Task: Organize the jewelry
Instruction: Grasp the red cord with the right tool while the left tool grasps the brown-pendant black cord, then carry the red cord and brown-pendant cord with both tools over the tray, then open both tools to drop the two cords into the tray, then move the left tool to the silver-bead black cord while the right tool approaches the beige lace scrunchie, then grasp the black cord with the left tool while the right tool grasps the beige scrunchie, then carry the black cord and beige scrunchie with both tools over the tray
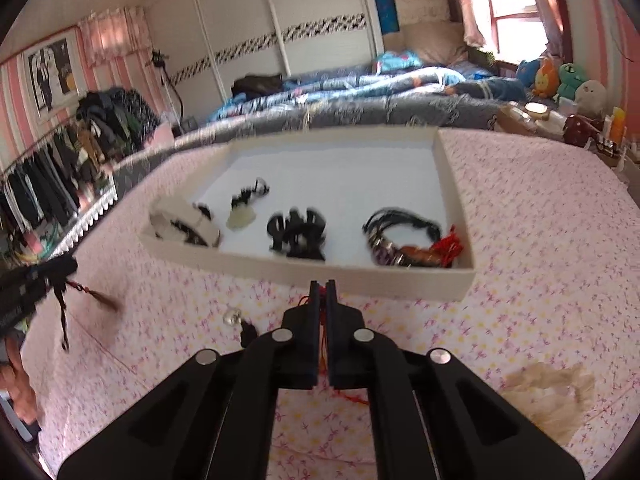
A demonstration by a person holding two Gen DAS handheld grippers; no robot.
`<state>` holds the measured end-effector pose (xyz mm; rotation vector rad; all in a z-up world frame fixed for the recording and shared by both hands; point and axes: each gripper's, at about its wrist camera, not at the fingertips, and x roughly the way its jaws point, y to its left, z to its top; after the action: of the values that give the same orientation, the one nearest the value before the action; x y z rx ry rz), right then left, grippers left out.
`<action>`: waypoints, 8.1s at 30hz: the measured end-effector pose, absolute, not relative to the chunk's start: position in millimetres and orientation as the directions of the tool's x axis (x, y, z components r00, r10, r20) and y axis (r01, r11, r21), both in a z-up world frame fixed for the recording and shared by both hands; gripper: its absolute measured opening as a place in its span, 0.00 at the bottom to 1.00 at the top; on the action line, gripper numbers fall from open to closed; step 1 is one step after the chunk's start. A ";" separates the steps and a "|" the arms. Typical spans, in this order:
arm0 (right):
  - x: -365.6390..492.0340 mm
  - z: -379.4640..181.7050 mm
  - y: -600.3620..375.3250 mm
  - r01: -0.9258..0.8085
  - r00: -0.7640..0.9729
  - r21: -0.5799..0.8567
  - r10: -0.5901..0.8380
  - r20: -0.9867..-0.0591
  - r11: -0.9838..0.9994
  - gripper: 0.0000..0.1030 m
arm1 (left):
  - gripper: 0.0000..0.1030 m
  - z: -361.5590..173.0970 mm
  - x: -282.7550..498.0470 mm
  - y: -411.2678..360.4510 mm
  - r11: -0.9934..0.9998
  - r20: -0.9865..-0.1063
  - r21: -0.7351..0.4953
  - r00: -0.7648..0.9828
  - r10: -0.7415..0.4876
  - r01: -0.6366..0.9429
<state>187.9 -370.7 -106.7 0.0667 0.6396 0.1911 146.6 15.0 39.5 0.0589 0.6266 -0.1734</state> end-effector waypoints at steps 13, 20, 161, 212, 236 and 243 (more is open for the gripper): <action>190.9 -88.4 -398.0 -0.134 0.821 0.173 0.207 -0.533 0.976 0.03 | 0.18 73.8 195.5 -44.7 0.963 -0.478 -0.011 0.845 -0.240 0.268; 195.7 -103.7 -383.8 -0.125 0.804 0.065 0.139 -0.579 0.990 0.62 | 0.18 61.1 209.0 -53.0 0.960 -0.486 -0.032 0.835 -0.258 0.278; 135.9 -80.3 -503.4 -0.173 0.771 0.090 0.192 -0.607 0.981 0.22 | 0.09 30.0 137.4 -86.8 0.927 -0.626 0.146 0.758 -0.183 0.345; 242.0 -76.3 -394.8 -0.183 0.869 -0.004 0.160 -0.469 0.983 0.26 | 0.10 16.9 235.6 -59.1 0.961 -0.481 0.089 0.856 -0.190 0.264; 241.4 -80.9 -386.1 -0.174 0.859 -0.036 0.133 -0.495 0.984 0.26 | 0.10 12.3 240.1 -60.2 0.962 -0.499 0.088 0.847 -0.183 0.259; 241.8 -81.1 -386.0 -0.173 0.858 -0.036 0.133 -0.496 0.984 0.26 | 0.10 12.2 241.6 -60.1 0.962 -0.502 0.091 0.846 -0.180 0.258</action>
<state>241.8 -386.0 -81.1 -0.0803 0.5143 0.1611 241.6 -60.1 12.2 0.1573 0.5128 -0.2321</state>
